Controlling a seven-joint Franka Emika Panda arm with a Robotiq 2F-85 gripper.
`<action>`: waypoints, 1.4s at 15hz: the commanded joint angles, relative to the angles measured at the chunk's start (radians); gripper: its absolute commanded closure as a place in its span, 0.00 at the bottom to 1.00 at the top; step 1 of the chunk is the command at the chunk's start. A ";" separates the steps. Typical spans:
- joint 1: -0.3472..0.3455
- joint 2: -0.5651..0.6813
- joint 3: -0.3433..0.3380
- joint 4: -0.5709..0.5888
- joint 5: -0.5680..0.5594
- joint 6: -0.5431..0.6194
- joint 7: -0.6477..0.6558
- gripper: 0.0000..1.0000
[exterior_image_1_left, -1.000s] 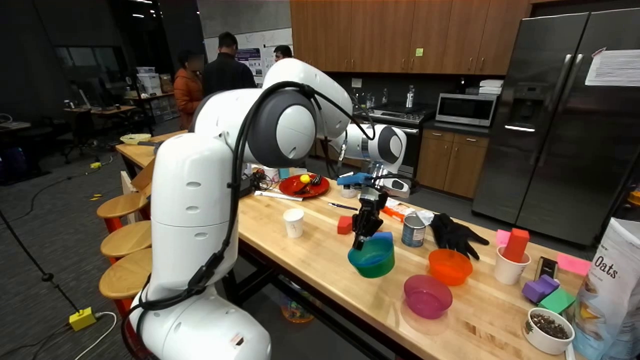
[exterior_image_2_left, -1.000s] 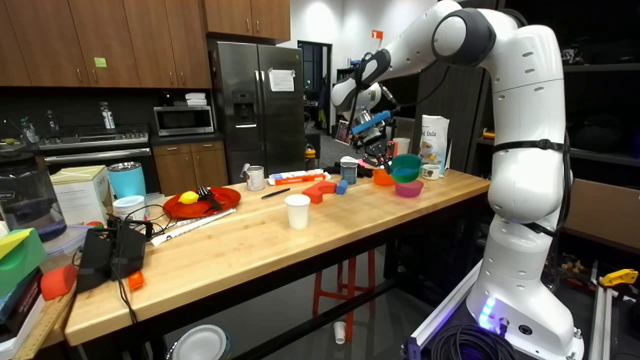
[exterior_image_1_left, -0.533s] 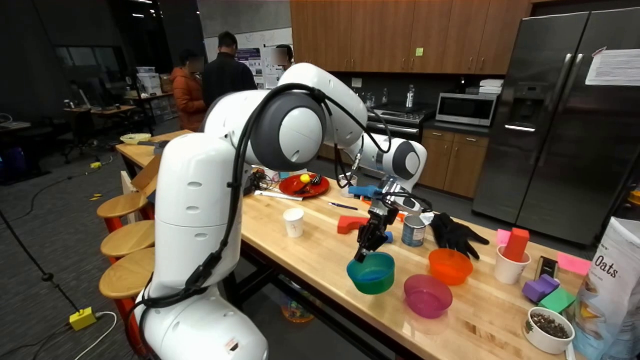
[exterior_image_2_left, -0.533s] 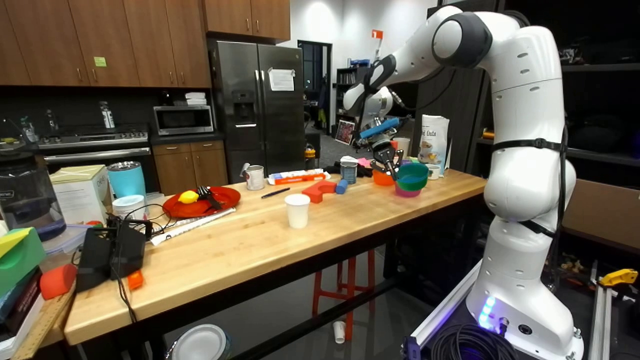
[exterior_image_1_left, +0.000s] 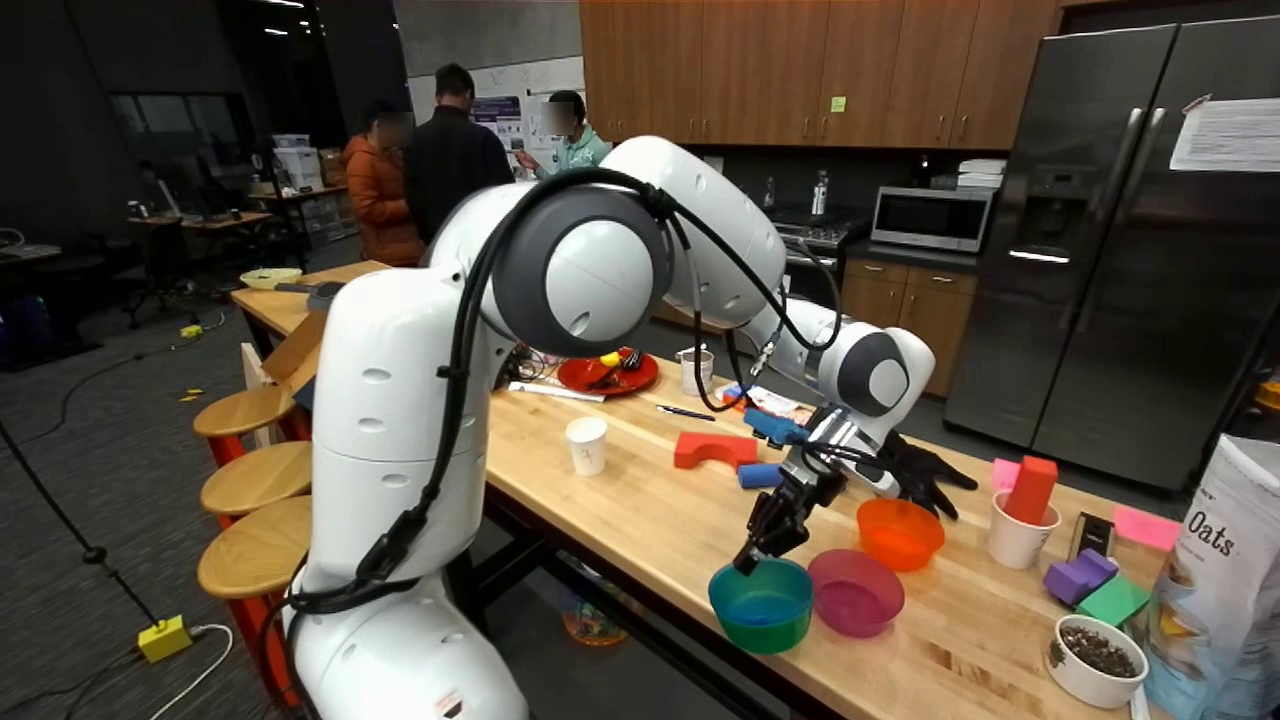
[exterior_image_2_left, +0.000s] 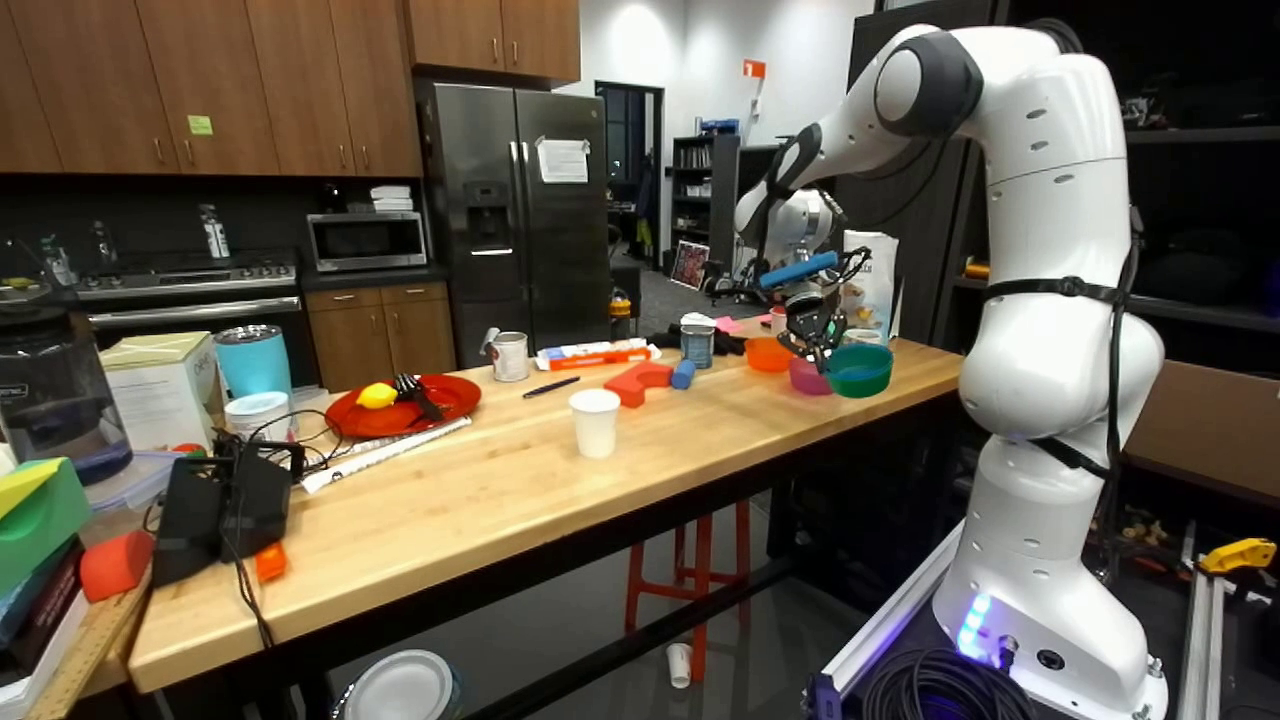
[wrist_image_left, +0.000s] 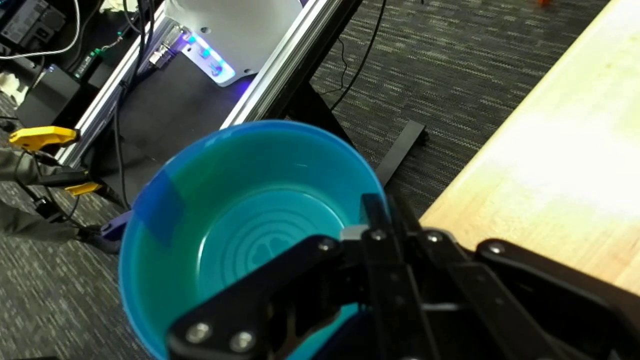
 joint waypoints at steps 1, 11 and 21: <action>-0.021 -0.072 -0.027 -0.052 0.006 0.023 0.039 0.98; -0.028 -0.050 -0.026 -0.032 -0.001 0.011 0.027 0.98; -0.091 -0.119 -0.110 0.023 -0.073 0.046 0.195 0.98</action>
